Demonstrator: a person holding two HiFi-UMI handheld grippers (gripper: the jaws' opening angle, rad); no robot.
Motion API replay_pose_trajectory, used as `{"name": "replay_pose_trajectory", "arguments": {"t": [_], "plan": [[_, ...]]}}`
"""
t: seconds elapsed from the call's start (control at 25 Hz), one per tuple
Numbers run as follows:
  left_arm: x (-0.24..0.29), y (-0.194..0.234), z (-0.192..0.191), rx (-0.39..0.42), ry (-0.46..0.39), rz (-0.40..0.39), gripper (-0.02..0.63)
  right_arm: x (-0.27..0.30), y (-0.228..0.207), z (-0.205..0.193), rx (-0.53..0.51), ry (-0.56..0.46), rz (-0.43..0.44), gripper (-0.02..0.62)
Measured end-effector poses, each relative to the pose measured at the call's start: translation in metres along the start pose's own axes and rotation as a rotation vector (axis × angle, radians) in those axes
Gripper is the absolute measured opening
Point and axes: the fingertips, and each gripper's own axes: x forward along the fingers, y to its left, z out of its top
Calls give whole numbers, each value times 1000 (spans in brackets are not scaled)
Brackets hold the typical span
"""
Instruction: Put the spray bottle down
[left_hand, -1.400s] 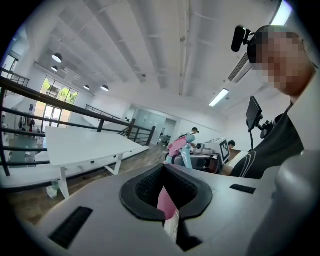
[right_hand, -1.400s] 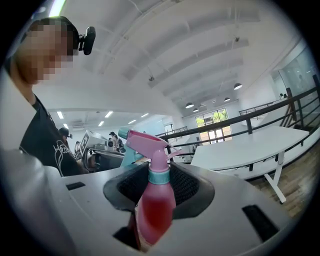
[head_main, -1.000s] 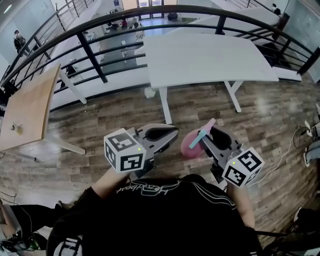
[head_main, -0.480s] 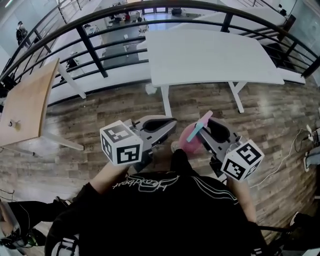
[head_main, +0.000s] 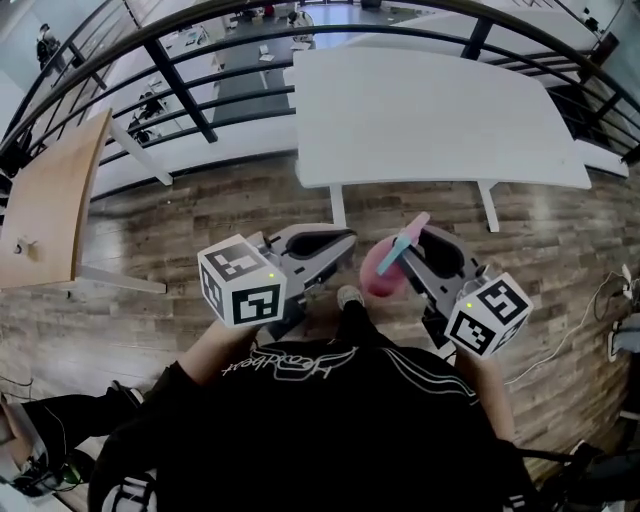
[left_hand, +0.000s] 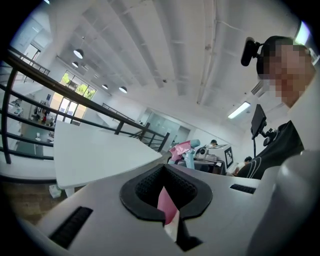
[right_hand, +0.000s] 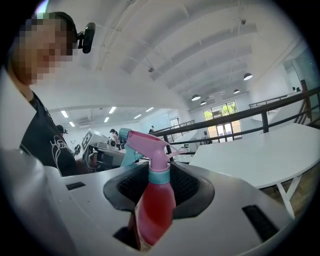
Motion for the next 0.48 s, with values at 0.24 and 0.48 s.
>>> {"name": "replay_pose_trajectory", "arguments": {"t": [0.24, 0.48], "plan": [[60, 78, 37, -28, 11, 49, 8, 48, -90, 27, 3, 10, 36, 133], [116, 147, 67, -69, 13, 80, 8, 95, -169, 44, -5, 42, 59, 133]]}}
